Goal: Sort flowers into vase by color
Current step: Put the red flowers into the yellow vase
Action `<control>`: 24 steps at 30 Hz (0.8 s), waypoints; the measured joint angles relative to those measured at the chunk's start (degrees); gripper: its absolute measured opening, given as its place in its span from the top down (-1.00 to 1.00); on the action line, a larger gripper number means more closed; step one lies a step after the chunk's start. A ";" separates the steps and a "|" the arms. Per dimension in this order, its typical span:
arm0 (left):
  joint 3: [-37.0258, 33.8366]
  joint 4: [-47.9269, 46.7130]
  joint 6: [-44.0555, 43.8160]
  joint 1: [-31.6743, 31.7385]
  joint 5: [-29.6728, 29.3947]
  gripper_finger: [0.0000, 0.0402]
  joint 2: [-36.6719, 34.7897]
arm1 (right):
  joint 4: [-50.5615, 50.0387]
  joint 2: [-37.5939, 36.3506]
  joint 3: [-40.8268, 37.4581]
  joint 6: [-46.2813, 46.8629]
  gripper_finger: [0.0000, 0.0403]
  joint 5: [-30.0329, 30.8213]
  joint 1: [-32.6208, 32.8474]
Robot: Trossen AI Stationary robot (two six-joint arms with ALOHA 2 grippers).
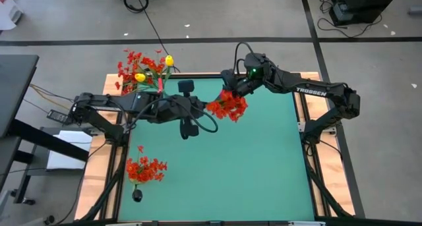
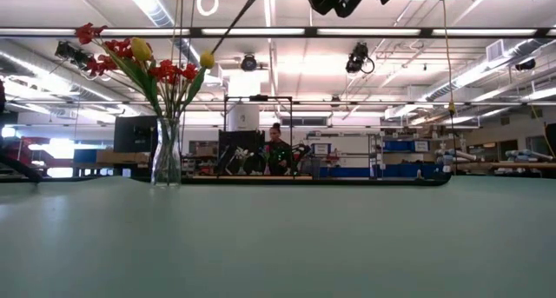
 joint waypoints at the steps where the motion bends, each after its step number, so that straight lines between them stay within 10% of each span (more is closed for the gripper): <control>1: 0.00 -0.12 0.00 0.12 0.00 0.87 0.06 | 0.00 0.00 0.00 -1.13 0.71 0.06 0.00; 14: 0.00 -8.64 -4.42 0.17 0.06 0.97 -0.73 | 0.87 -1.94 0.00 -18.64 0.07 2.17 -1.91; 24: 0.02 -11.30 -11.08 0.13 2.62 0.98 -4.60 | -4.90 -8.37 0.00 -34.27 -0.01 11.92 -4.19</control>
